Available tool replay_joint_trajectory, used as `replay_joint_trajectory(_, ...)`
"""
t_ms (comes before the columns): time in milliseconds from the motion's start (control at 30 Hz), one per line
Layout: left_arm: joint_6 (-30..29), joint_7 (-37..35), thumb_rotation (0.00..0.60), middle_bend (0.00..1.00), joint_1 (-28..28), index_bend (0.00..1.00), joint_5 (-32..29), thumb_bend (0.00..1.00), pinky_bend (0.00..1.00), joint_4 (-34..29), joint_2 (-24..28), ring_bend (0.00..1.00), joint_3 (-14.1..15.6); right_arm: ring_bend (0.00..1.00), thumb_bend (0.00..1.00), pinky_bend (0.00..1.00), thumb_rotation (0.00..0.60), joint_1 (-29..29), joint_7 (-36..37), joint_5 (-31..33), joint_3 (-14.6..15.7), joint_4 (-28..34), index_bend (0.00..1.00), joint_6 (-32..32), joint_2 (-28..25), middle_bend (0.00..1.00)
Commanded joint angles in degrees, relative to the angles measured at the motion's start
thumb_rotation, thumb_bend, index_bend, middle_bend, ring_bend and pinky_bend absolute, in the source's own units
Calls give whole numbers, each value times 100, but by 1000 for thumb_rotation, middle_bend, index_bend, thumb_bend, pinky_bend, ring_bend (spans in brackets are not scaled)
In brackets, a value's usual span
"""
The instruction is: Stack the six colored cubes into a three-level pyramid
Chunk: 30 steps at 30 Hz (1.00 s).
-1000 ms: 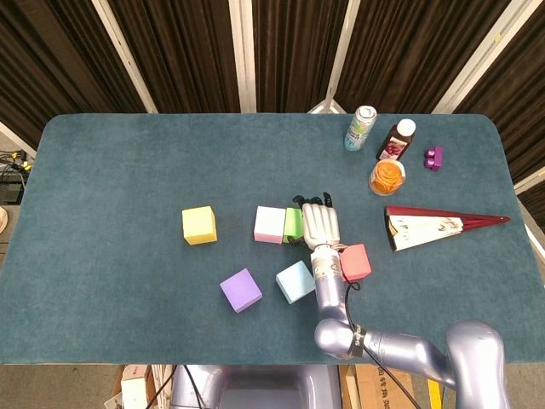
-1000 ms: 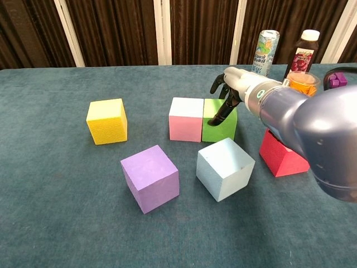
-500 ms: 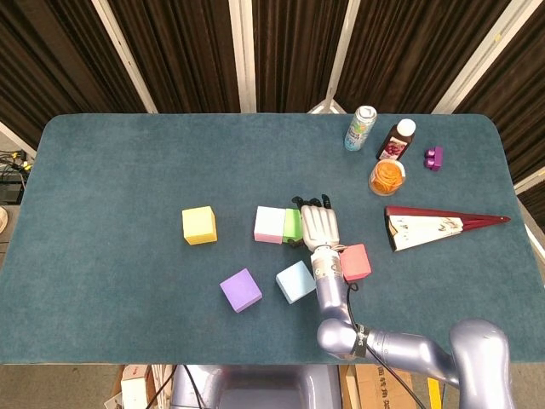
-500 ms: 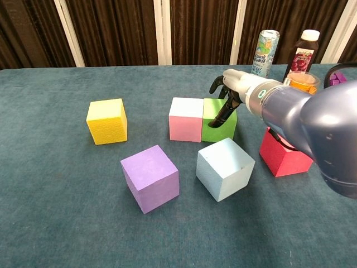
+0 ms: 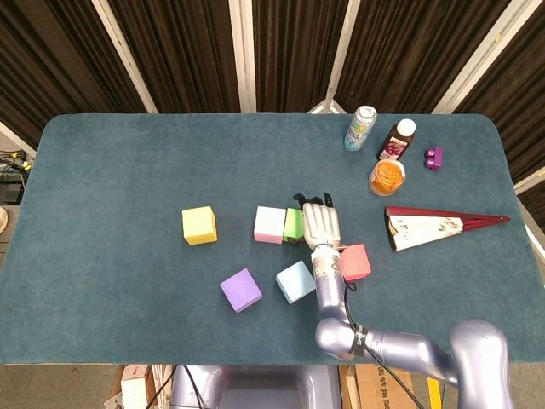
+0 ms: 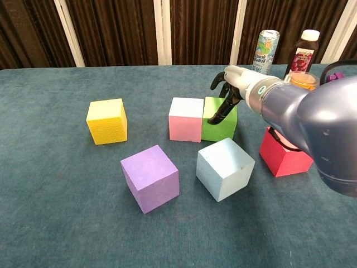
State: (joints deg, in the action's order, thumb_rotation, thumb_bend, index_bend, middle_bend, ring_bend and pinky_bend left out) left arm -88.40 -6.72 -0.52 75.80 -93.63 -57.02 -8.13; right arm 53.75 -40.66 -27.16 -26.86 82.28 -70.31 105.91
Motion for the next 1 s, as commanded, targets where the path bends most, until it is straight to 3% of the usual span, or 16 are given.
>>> replay_joint_trajectory(33, 7, 5, 600, 0, 3, 68, -5, 381, 0, 1, -2, 0, -1, 213, 228, 0, 600, 6, 12, 1, -11, -22, 210, -15, 17, 412)
replay_joint_trajectory(1000, 25, 8, 600, 0, 12, 68, 7, 382, 0, -1, -2, 0, 8, 214, 228, 0, 600, 248, -528, 591, -108, 221, 209, -68, -104, 420)
